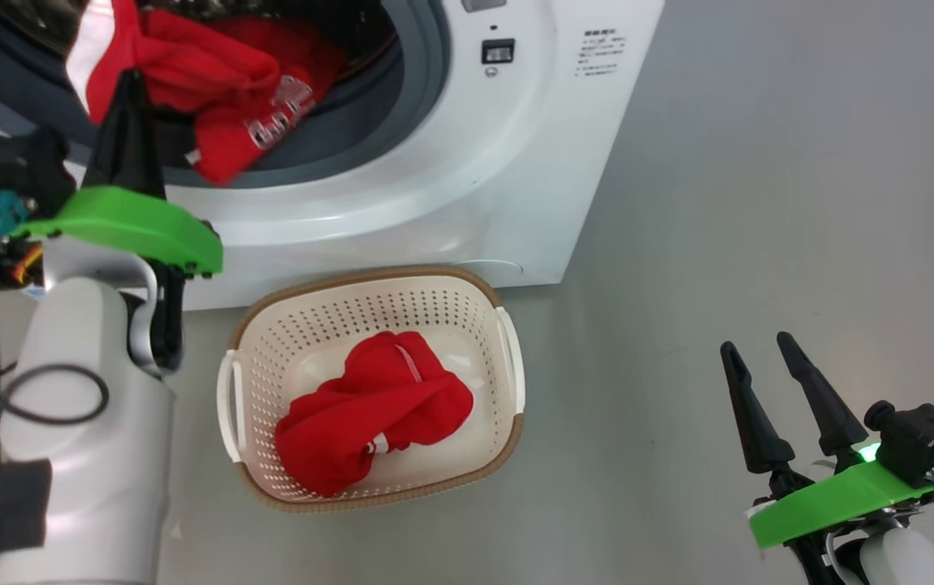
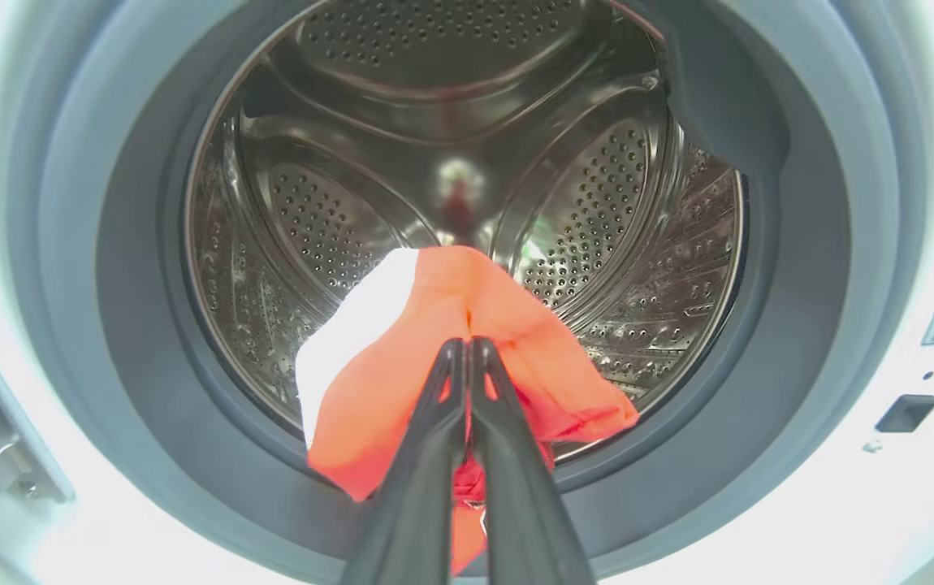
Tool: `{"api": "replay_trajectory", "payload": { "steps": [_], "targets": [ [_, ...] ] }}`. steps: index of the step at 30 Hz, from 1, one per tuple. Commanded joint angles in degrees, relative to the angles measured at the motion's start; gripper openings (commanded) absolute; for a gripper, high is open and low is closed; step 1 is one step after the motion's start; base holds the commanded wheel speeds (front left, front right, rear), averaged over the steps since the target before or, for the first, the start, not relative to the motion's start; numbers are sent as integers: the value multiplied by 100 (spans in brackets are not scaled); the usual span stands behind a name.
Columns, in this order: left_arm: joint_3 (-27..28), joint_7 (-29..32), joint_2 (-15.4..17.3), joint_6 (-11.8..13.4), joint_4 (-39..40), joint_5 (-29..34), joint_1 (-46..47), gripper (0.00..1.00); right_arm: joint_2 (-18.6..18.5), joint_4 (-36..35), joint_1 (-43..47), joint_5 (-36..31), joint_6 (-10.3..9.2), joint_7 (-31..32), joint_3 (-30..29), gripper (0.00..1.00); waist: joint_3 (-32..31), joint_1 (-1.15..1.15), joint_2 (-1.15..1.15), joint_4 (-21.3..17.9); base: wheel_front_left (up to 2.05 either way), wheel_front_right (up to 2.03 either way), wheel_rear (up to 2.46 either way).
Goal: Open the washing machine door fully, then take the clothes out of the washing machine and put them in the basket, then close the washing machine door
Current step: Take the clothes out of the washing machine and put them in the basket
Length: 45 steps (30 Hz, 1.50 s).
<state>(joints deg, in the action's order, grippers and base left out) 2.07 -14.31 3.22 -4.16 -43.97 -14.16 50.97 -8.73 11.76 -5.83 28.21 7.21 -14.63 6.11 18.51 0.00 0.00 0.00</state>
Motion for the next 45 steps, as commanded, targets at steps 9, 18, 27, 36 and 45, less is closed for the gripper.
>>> {"api": "replay_trajectory", "payload": {
  "steps": [9, 18, 27, 36, 45],
  "targets": [
    [358, -68, 12, -177, 1204, -31, -743, 0, -122, -182, 195, -59, 28, -37, -42, 100, -202, 0, 0, 182, 0, 0, 0],
    [198, -69, -32, -234, 2282, -458, -1469, 0, -266, -145, 348, -210, 28, -37, -62, 100, -436, 0, 0, 265, 0, 0, 0],
    [-183, -69, -34, 36, 3357, -868, -2171, 0, -324, -156, 590, -288, 28, -37, -166, 100, -660, 0, 0, 295, 0, 0, 0],
    [-555, -69, -34, 267, 4112, -1002, -2652, 0, -302, -232, 685, -312, 28, -37, -285, 100, -579, 0, 0, 347, 0, 0, 0],
    [-992, -69, -34, 301, 3356, -1061, -2867, 0, -233, -276, 439, -329, 28, -37, -190, 100, -157, 0, 0, 311, 0, 0, 0]
  ]
}}
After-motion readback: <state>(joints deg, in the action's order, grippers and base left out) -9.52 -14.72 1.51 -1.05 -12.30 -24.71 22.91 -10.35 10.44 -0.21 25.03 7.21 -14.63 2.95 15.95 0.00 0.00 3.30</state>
